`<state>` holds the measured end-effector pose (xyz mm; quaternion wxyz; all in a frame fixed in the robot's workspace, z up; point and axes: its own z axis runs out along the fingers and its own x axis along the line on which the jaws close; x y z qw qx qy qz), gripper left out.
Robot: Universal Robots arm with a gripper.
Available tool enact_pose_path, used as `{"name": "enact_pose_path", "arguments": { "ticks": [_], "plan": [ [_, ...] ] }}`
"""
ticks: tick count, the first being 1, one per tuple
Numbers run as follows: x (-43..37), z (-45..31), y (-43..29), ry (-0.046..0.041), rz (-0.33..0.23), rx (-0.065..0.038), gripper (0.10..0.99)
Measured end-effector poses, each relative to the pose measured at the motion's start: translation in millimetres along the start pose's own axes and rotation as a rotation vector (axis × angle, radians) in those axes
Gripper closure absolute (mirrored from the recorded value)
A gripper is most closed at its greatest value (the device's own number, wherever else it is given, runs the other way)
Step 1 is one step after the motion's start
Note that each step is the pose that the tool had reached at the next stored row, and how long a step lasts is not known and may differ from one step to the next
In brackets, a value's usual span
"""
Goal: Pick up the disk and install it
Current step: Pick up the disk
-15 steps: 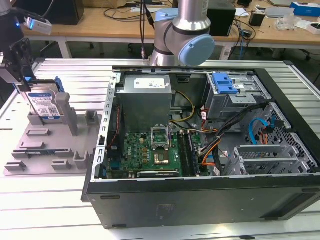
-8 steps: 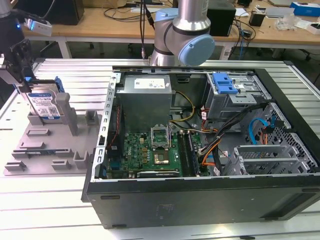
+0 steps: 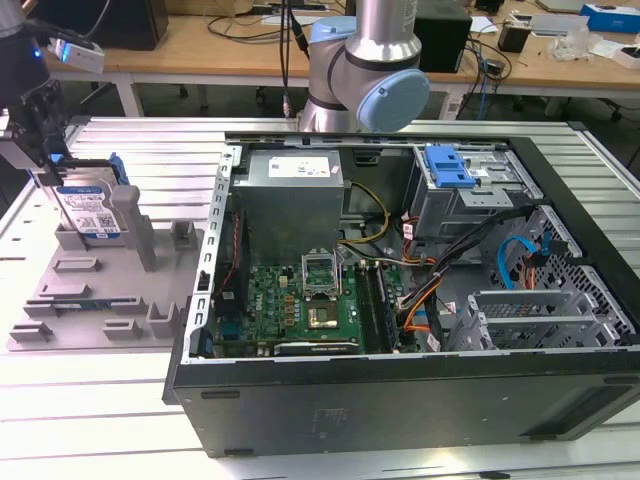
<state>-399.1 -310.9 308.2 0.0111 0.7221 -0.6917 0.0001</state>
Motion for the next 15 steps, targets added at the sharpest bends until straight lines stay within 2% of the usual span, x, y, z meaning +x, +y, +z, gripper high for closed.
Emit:
{"name": "enact_pose_path", "arguments": {
  "ticks": [15],
  "plan": [
    [-0.1,6.5,-1.4,0.0000,0.000,-0.001,0.588]
  ]
}}
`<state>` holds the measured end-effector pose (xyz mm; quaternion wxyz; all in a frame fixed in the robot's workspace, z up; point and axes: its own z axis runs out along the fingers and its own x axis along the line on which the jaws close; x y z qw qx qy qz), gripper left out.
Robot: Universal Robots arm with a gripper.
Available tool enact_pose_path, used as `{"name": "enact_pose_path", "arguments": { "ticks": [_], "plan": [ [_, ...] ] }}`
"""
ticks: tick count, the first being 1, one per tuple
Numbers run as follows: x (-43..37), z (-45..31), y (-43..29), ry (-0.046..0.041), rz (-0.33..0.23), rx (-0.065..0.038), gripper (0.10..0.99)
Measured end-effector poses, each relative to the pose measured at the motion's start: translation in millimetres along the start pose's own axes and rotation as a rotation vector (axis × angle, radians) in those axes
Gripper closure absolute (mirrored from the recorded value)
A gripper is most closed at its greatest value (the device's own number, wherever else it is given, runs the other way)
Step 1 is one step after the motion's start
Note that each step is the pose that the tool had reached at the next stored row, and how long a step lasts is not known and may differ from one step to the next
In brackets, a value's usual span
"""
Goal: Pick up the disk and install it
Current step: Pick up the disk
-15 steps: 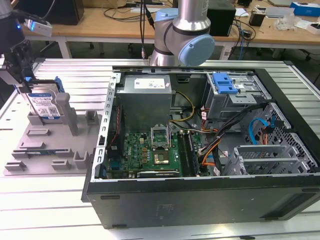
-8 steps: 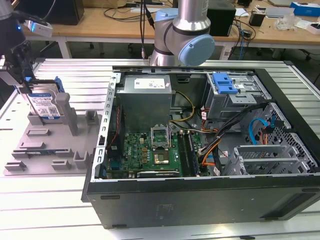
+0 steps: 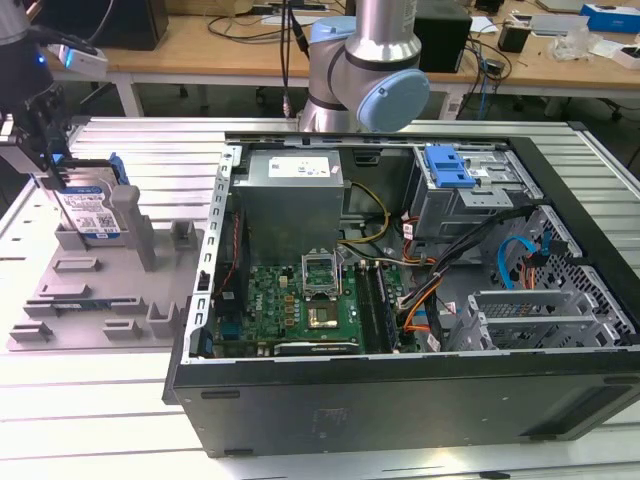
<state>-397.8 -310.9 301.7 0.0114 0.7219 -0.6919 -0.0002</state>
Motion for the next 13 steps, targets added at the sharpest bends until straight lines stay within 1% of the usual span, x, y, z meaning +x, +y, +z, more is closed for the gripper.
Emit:
{"name": "enact_pose_path", "arguments": {
  "ticks": [6,7,8,13],
  "plan": [
    [0.0,0.6,0.0,0.0000,0.000,0.000,0.588],
    [0.0,0.7,0.0,0.0000,0.000,0.000,0.604],
    [0.0,0.7,0.0,0.0000,0.000,0.000,0.678],
    [0.0,0.8,0.0,0.0000,0.000,0.000,0.678]
  ]
}}
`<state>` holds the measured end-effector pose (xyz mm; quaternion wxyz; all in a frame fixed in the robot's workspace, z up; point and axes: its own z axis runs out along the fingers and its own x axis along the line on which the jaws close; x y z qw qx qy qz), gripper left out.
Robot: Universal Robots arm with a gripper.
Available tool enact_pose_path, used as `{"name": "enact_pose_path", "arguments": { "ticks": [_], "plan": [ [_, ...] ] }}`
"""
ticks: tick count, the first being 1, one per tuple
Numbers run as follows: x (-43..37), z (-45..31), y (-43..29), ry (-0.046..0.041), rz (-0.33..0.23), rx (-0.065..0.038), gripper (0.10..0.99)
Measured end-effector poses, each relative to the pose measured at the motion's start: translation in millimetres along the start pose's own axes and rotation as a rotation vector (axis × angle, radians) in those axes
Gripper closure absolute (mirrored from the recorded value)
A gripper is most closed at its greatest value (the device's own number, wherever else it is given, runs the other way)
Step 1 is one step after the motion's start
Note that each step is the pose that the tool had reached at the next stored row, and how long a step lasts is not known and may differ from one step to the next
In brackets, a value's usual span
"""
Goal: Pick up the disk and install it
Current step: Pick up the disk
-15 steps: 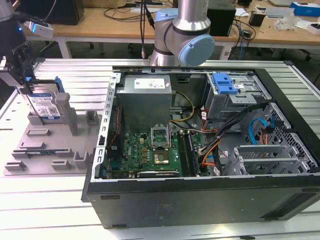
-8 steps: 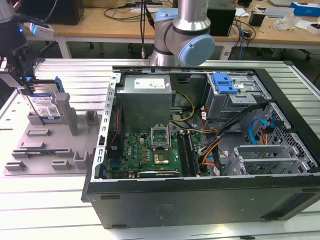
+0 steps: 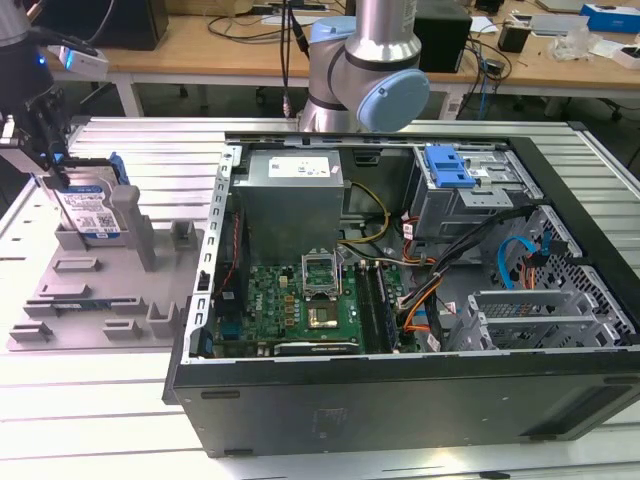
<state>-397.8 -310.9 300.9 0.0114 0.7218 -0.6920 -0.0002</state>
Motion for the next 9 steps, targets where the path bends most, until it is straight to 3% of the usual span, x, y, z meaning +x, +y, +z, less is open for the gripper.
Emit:
{"name": "enact_pose_path", "arguments": {
  "ticks": [9],
  "plan": [
    [0.0,1.3,0.0,0.0008,0.001,0.000,0.718]
  ]
}}
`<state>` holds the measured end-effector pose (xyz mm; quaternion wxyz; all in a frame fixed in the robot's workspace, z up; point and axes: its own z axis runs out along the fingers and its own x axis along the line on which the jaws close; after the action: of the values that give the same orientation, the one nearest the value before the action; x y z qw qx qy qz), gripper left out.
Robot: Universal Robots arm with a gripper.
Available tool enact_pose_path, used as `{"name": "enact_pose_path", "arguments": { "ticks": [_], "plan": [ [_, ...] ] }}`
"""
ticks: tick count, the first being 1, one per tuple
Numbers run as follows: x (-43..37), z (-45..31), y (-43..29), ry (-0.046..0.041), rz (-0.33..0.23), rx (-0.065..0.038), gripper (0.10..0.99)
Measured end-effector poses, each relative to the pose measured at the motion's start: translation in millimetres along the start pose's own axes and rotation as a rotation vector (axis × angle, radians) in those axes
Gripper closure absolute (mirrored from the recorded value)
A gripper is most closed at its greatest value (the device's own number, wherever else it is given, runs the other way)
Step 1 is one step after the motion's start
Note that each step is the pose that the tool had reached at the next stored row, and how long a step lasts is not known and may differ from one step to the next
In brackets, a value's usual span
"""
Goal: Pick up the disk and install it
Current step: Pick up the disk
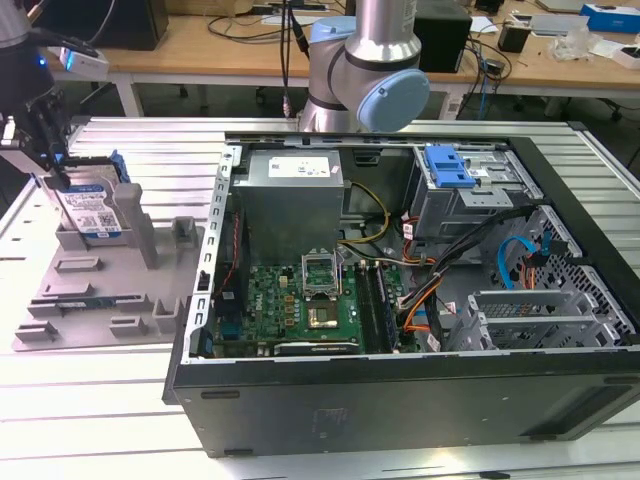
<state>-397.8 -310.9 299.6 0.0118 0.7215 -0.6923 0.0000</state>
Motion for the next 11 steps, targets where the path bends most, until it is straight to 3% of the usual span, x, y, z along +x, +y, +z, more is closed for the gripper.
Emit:
{"name": "enact_pose_path", "arguments": {
  "ticks": [11],
  "plan": [
    [0.0,-1.2,0.0,-0.0002,0.001,0.001,0.718]
  ]
}}
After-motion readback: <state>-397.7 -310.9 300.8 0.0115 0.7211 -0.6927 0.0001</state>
